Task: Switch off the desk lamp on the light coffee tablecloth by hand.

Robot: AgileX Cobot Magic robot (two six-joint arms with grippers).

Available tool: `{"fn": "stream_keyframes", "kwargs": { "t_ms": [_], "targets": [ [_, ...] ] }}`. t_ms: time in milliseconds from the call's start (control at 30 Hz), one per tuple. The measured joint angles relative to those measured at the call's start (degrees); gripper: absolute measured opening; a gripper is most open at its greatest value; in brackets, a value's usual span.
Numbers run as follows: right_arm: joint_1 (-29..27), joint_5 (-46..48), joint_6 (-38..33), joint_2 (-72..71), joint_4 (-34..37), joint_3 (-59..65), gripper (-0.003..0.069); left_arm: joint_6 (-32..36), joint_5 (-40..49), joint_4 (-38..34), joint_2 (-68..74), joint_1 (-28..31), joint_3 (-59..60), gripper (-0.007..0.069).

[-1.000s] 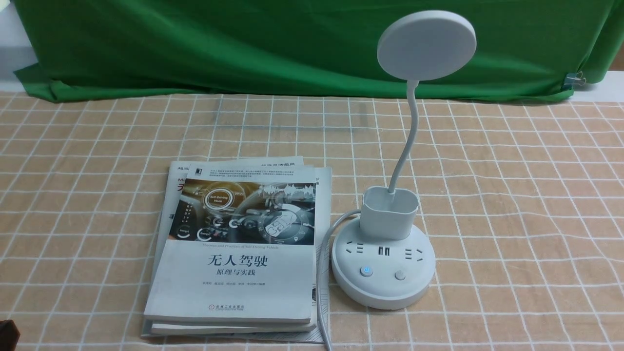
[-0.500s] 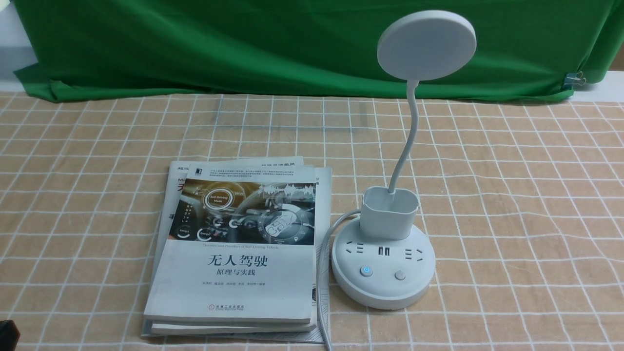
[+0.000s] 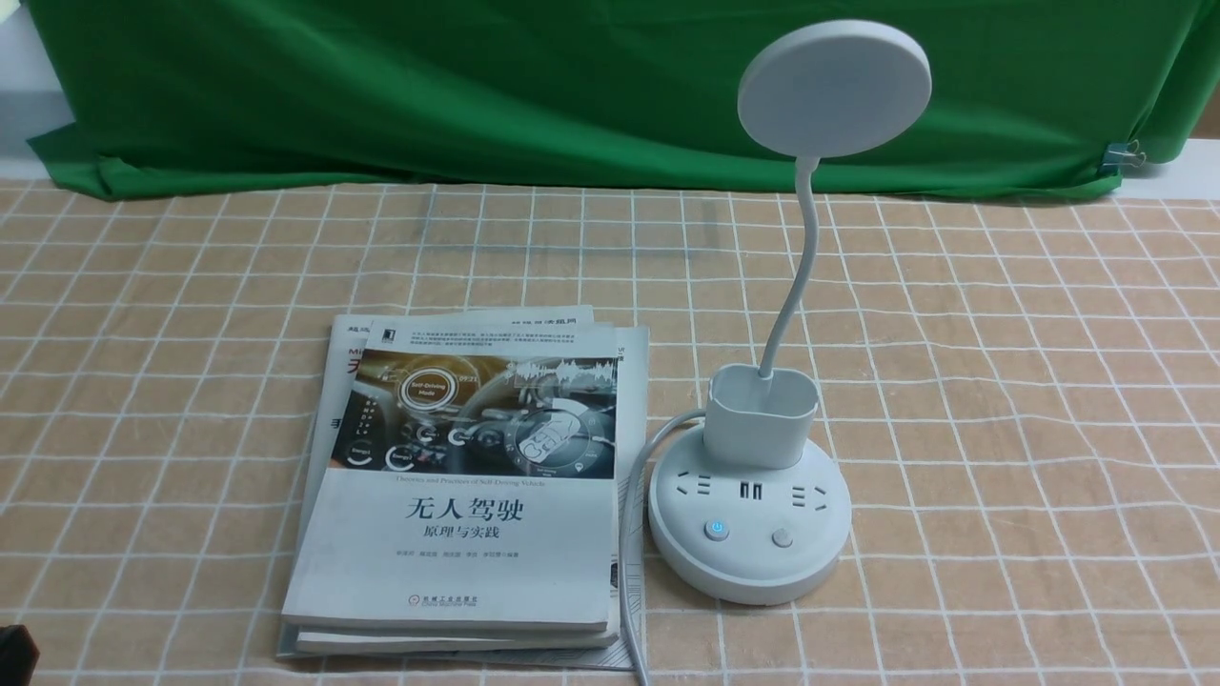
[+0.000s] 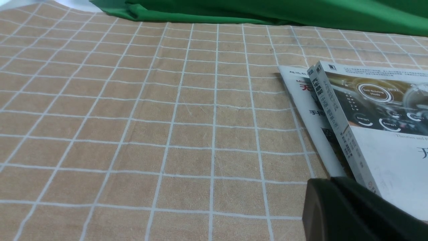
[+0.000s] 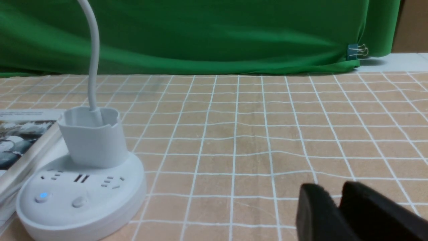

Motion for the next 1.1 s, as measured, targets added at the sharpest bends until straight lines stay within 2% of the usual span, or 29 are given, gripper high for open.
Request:
{"fn": "stream_keyframes", "kwargs": {
  "t_ms": [1100],
  "targets": [
    [0.00,0.00,0.00,0.00,0.11,0.00,0.0214,0.00,0.00,0.00,0.00,0.00,0.00,0.0005]
  ]
}}
